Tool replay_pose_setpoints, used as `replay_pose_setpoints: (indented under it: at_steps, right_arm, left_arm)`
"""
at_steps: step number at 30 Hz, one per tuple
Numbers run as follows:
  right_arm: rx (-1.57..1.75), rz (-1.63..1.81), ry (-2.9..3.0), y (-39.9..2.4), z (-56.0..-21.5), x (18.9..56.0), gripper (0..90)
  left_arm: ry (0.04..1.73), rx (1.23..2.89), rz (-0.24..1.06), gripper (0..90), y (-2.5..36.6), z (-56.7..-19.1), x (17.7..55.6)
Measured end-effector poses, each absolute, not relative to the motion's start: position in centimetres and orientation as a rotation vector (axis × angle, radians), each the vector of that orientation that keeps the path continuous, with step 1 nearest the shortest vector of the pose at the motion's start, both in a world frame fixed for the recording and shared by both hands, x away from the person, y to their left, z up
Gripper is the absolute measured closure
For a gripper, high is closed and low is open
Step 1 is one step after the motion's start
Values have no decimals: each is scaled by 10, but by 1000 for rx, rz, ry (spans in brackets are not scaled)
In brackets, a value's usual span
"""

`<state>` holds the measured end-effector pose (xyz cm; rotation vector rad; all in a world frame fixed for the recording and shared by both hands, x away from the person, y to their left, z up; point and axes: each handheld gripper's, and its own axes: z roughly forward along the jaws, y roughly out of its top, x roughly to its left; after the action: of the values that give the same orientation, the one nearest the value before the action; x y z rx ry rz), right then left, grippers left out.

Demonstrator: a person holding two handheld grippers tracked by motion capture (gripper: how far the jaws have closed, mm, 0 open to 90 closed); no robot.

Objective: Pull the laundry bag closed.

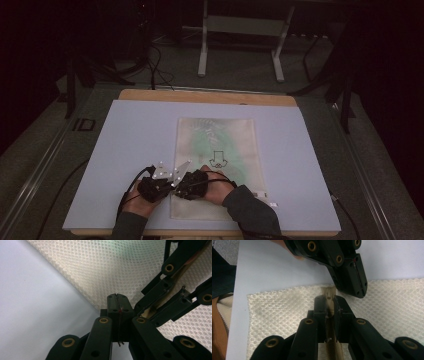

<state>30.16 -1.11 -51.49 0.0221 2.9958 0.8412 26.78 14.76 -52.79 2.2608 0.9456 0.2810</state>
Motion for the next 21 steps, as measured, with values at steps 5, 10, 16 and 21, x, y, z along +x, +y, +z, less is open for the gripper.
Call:
replay_pose_setpoints:
  at_steps: [5, 10, 16, 21]
  right_arm:
    - [7, 828, 2990, -12, -514, 302, 824]
    - [27, 813, 3003, -20, -514, 302, 825]
    - [49, 808, 3009, -26, -514, 302, 824]
    - [29, 808, 3000, -25, -514, 302, 823]
  left_arm:
    - [948, 2258, 282, 897, 147, -528, 268]
    - [947, 2260, 281, 896, 148, -528, 268]
    - [968, 2237, 280, 895, 148, -529, 267]
    - [949, 2234, 292, 892, 147, -525, 261]
